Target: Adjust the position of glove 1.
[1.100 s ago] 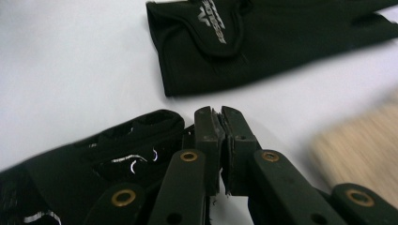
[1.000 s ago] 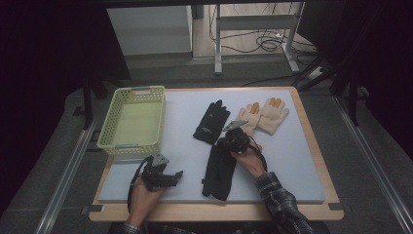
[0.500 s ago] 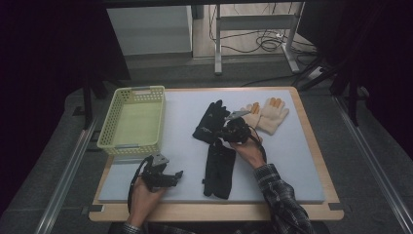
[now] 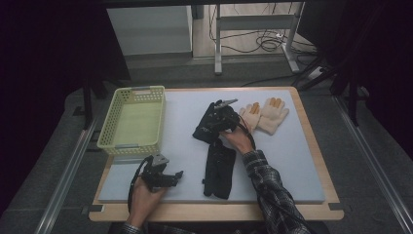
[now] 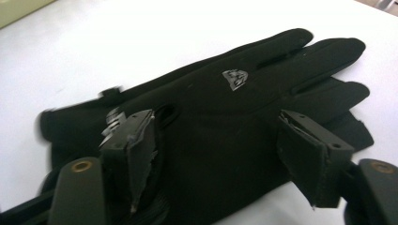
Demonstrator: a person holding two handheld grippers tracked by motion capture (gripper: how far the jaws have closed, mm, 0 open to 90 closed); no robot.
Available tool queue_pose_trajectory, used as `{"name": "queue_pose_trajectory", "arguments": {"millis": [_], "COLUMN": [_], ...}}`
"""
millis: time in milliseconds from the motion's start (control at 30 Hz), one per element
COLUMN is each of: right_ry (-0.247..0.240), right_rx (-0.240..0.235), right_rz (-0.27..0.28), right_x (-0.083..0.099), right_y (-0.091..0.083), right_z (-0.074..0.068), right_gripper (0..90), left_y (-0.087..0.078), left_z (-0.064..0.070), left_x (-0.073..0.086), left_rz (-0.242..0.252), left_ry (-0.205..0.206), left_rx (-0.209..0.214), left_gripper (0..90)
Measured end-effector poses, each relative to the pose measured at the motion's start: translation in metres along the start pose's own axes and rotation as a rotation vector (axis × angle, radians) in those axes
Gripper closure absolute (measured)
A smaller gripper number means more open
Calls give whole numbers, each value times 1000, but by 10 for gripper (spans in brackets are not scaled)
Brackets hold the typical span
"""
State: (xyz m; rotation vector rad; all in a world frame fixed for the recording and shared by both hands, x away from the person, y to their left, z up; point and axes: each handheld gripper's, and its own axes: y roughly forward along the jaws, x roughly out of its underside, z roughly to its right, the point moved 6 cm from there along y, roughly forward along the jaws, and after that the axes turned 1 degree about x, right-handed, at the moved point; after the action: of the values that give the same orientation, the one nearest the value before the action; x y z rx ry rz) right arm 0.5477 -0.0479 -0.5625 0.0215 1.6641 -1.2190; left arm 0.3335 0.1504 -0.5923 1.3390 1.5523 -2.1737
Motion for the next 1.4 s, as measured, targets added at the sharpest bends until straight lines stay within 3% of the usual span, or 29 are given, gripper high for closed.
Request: {"name": "queue_pose_trajectory", "arguments": {"millis": [167,400,500,633,933,1400], "right_ry": [18,16,-27,-47,-19,-25], "right_rx": [0,16,14,36,12,-34], "right_rz": [-30,-69,-65,-72,-53,45], "right_x": [-2,-4,-6,-9,-12,-30], "right_y": [13,17,15,16,7,-46], "right_z": [3,0,-7,-11,-8,-7], "right_gripper": [232,440,697,783,803,802], "left_y": [0,0,0,0,0,0], "left_z": [0,0,0,0,0,0], "left_x": [0,0,0,0,0,0], "left_rz": [-1,-2,-2,-2,-2,-3], "left_ry": [1,3,2,1,3,5], "left_rx": [-1,-2,-2,-1,-2,-3], "left_gripper": [189,189,189,189,188,189]}}
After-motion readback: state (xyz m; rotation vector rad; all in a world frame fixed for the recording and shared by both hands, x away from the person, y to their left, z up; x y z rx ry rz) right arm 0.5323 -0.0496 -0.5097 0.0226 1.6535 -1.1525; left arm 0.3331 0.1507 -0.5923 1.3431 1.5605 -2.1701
